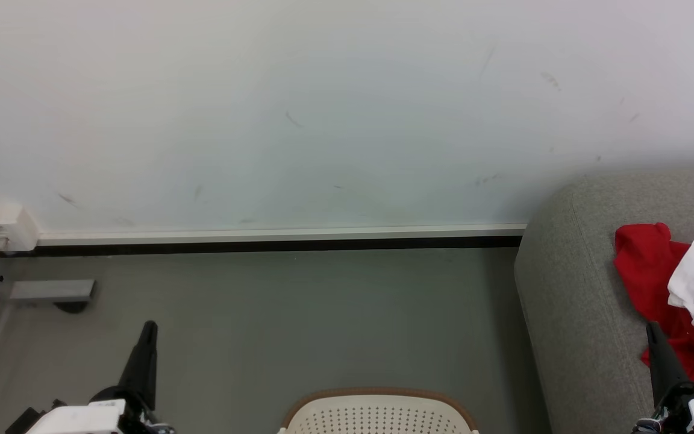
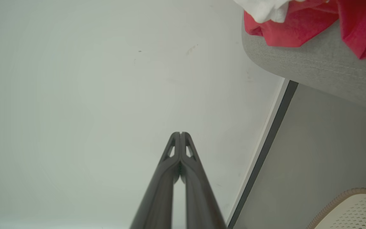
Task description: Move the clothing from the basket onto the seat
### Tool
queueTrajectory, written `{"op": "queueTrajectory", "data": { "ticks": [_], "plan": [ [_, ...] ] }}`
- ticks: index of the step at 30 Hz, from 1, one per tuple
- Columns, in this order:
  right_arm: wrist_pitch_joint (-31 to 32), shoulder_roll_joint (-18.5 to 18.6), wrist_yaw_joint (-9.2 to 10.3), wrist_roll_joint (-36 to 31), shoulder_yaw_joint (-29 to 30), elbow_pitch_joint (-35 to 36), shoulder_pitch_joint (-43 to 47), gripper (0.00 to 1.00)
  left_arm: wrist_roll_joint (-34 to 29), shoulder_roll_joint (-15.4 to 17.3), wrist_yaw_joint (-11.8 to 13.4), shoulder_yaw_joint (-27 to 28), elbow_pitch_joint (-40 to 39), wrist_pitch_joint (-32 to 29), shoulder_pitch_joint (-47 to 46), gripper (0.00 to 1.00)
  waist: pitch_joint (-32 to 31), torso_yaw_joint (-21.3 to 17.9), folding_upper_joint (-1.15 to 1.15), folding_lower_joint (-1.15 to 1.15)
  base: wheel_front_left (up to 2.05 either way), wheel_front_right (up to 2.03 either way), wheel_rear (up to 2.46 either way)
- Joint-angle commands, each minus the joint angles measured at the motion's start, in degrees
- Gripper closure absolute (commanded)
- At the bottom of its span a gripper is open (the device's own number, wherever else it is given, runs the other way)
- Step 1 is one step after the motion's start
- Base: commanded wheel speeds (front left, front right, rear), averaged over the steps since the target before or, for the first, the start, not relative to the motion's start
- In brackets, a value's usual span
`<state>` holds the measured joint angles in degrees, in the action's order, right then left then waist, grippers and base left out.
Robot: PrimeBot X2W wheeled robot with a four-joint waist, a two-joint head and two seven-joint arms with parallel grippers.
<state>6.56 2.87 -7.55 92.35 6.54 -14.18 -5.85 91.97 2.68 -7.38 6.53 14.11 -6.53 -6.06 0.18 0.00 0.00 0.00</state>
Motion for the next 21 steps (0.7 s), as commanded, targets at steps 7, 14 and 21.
{"op": "queueTrajectory", "data": {
  "ticks": [7,14,21],
  "plan": [
    [0.22,-0.02,0.12,0.04,0.25,0.3,-0.67,1.0,0.8,0.38,-0.28,0.02,-0.03,-0.24,-0.45,1.0,0.0,0.0,0.0,0.0,0.0,0.0,0.0],
    [0.22,-0.02,0.12,0.04,0.25,0.3,-0.67,1.0,0.8,0.38,-0.28,0.02,-0.03,-0.24,-0.45,1.0,0.0,0.0,0.0,0.0,0.0,0.0,0.0],
    [0.22,-0.02,0.12,0.04,0.25,0.3,-0.67,1.0,0.8,0.38,-0.28,0.01,-0.04,-0.24,-0.45,1.0,0.0,0.0,0.0,0.0,0.0,0.0,0.0]
  ]
}}
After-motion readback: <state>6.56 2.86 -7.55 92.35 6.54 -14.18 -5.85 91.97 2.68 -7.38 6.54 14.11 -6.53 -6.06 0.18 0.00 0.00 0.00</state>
